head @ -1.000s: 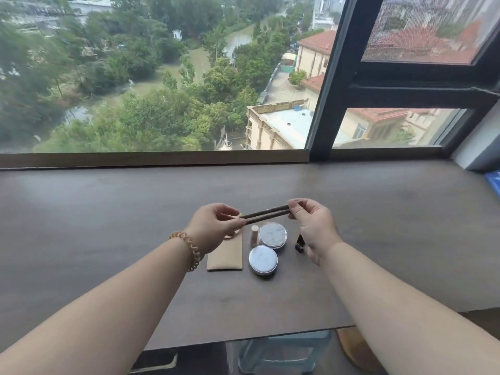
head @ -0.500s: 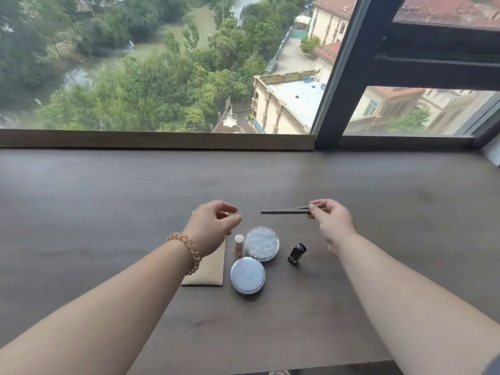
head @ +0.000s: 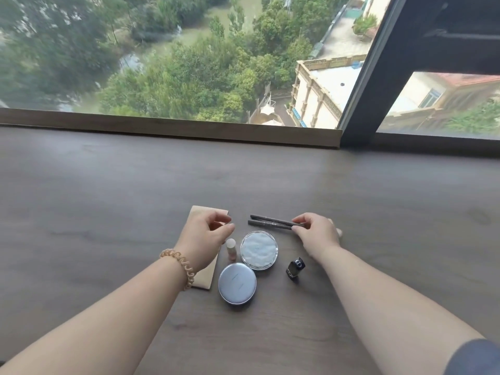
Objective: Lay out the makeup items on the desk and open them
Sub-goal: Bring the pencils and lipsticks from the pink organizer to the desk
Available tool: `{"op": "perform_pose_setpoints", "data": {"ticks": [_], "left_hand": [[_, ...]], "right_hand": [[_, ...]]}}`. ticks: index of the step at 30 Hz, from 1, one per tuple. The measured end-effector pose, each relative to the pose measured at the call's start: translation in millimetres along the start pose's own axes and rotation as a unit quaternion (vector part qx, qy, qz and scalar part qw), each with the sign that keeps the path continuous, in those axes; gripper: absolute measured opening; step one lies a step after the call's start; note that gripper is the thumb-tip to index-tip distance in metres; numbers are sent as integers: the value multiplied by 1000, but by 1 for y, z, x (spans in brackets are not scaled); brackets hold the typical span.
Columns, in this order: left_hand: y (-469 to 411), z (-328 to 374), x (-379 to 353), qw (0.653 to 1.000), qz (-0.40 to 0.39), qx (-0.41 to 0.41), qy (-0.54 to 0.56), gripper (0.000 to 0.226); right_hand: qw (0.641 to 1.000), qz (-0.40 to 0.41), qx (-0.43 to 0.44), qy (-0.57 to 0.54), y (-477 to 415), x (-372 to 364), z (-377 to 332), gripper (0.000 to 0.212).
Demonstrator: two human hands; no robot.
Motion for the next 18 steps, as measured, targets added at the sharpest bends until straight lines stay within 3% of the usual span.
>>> {"op": "perform_pose_setpoints", "data": {"ticks": [7, 18], "left_hand": [[-2, -3, -2, 999, 15, 29, 9, 3], [10, 6, 12, 997, -25, 35, -72, 14]], "right_hand": [[993, -25, 50, 105, -1, 0, -4, 19], [995, 22, 98, 12, 35, 36, -49, 14]]}}
Point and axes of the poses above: each hand's wrist, its own y-axis away from the middle knuckle, its own x-axis out of the back of the hand, z = x × y, the point moved 4 cm from there along -y, towards the middle knuckle, and after that the axes turned 6 degrees about z, right-handed, at the moved point
